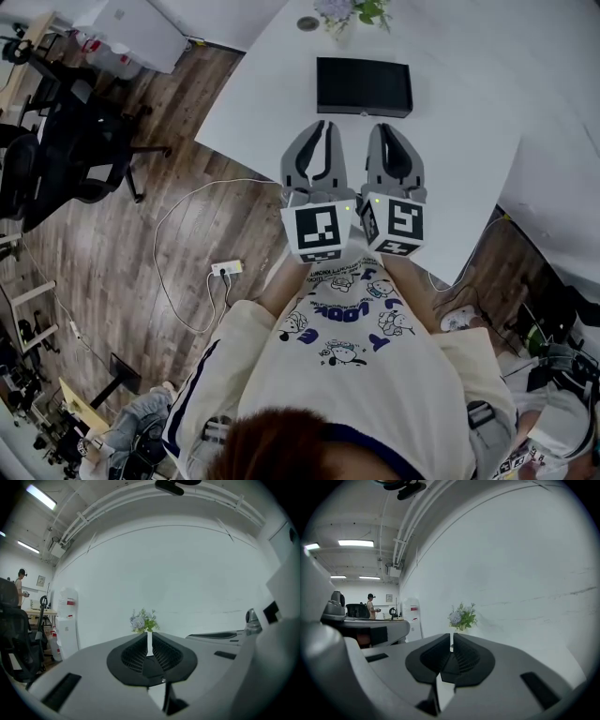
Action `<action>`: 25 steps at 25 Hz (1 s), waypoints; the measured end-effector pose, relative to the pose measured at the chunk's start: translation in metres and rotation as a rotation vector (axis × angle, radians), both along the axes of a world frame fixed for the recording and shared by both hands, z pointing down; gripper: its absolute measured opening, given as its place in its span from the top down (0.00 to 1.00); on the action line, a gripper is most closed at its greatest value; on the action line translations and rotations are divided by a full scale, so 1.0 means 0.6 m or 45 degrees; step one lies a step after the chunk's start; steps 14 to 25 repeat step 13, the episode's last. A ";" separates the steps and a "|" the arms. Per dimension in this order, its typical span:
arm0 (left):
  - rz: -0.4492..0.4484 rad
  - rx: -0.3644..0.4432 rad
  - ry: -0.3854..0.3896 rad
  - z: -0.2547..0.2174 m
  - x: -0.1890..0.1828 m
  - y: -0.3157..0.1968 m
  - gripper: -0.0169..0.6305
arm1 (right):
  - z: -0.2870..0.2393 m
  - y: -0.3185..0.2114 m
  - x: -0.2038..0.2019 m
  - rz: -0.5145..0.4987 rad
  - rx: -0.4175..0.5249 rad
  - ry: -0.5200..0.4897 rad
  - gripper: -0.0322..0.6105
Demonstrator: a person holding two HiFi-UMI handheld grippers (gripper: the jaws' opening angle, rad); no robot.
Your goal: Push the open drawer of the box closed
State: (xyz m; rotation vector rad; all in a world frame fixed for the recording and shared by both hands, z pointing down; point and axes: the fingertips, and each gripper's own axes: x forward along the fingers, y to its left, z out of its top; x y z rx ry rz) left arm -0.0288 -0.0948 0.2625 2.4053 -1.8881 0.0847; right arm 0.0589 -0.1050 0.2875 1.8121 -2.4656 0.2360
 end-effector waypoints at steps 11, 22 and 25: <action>0.009 0.005 -0.001 -0.005 0.003 0.004 0.91 | -0.009 0.002 0.004 0.007 0.018 -0.001 0.89; 0.009 0.005 -0.002 -0.006 0.003 0.004 0.91 | -0.010 0.002 0.003 0.006 0.017 -0.003 0.89; 0.009 0.005 -0.002 -0.006 0.003 0.004 0.91 | -0.010 0.002 0.003 0.006 0.017 -0.003 0.89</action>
